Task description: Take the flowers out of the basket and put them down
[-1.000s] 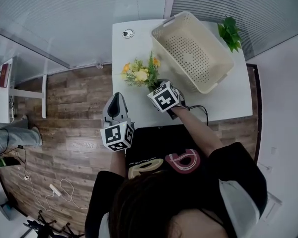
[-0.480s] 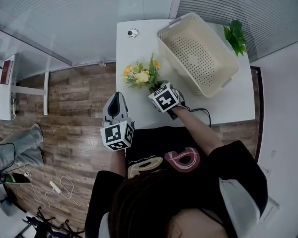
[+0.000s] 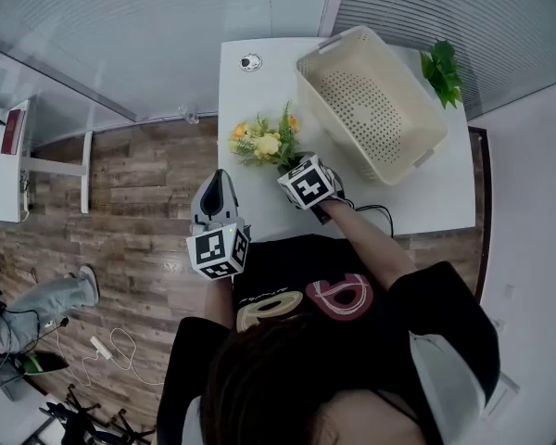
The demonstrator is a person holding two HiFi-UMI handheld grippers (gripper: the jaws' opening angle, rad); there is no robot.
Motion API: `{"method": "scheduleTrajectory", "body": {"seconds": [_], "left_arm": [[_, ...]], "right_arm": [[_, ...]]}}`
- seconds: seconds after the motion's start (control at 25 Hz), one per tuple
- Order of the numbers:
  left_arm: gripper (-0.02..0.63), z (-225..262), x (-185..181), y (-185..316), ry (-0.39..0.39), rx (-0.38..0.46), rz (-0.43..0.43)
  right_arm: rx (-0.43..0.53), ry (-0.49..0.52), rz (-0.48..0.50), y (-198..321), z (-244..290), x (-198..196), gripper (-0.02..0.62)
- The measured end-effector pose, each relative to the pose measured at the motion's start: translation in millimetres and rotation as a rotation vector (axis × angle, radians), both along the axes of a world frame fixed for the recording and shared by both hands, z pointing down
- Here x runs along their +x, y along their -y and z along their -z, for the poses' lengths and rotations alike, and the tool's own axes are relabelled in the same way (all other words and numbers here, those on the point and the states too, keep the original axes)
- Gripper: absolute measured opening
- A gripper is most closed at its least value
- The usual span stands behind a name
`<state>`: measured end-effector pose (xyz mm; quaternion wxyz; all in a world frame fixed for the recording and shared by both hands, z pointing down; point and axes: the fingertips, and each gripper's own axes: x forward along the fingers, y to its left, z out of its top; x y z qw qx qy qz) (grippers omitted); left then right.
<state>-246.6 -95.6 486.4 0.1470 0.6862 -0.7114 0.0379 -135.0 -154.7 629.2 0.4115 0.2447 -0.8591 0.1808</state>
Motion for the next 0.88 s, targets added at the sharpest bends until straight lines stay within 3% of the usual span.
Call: {"method": "scheduleTrajectory", "body": {"seconds": [0.56, 0.88], "left_arm": [[0.018, -1, 6, -6, -0.002, 0.004, -0.012], [0.018, -2, 9, -10, -0.011, 0.006, -0.030]], "right_arm": [[-0.033, 0.046, 0.046, -16, 2, 0, 0.244], [-0.038, 0.080, 0.038, -23, 15, 8, 0.310]]}}
